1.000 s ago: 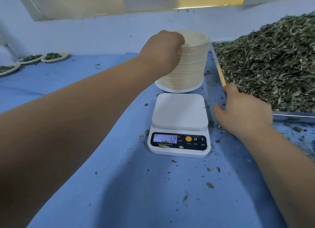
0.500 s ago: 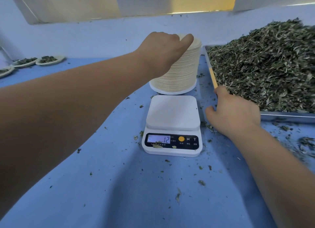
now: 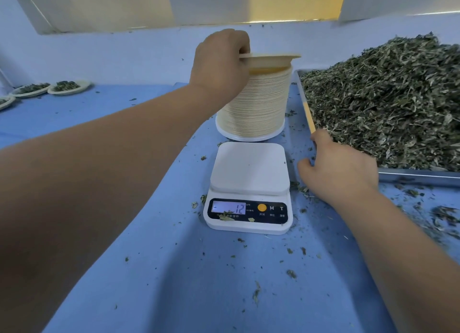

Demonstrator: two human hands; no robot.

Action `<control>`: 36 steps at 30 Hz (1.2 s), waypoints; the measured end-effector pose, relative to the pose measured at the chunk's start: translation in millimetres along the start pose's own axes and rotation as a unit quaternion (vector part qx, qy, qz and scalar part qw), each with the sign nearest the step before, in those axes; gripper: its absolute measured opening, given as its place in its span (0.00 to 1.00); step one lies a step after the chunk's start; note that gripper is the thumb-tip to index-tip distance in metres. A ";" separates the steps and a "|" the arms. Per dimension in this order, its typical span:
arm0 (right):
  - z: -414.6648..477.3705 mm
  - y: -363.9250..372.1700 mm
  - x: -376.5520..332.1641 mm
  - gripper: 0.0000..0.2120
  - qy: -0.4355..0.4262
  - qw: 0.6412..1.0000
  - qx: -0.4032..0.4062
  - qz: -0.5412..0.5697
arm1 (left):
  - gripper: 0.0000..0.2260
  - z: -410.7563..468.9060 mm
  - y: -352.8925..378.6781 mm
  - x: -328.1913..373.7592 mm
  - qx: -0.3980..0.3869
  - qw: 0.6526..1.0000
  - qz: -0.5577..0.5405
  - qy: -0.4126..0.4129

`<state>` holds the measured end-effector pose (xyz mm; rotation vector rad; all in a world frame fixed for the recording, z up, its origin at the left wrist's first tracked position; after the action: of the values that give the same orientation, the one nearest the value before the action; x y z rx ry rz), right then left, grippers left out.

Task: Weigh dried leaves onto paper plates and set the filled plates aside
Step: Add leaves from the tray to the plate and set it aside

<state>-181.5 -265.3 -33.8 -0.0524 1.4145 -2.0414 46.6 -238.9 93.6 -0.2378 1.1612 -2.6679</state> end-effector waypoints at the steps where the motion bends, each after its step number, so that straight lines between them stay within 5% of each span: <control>1: 0.0 0.1 0.6 0.19 0.001 1.000 0.000 0.000 | 0.13 0.4 1.1 0.0 0.001 1.000 -0.012 -0.011; 6: -0.9 1.4 0.7 0.20 0.004 0.999 0.019 0.034 | 0.14 -20.9 11.9 -2.2 0.038 0.987 -0.130 -0.082; 15: -6.0 -6.7 -7.3 0.27 -0.009 0.958 0.121 0.261 | 0.14 -74.9 10.6 -8.6 0.123 0.940 -0.283 -0.144; 25: -18.1 -9.9 -24.9 0.42 -0.015 0.933 0.070 0.354 | 0.16 -153.6 -3.3 -16.7 0.113 0.911 -0.365 -0.155; 30: -17.6 -3.5 -27.3 0.28 -0.033 0.958 0.036 0.283 | 0.23 -162.4 3.9 -24.8 0.010 0.903 -0.379 -0.203; 36: -22.7 0.4 -29.1 0.13 -0.056 0.944 0.071 0.319 | 0.24 -169.5 20.6 -33.7 -0.053 0.911 -0.349 -0.211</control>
<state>-166.9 -231.4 -34.3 0.3080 1.0301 -1.5589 42.1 -125.0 -37.9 -1.4117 1.2322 -2.8574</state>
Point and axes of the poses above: each hand's wrist, its own z-axis towards the middle knuckle, its own y-axis out of the palm, x = y × z, the point moved 1 cm from there along z, towards the middle knuckle, and after that the axes turned 15 degrees about z, right-handed, at the moved point
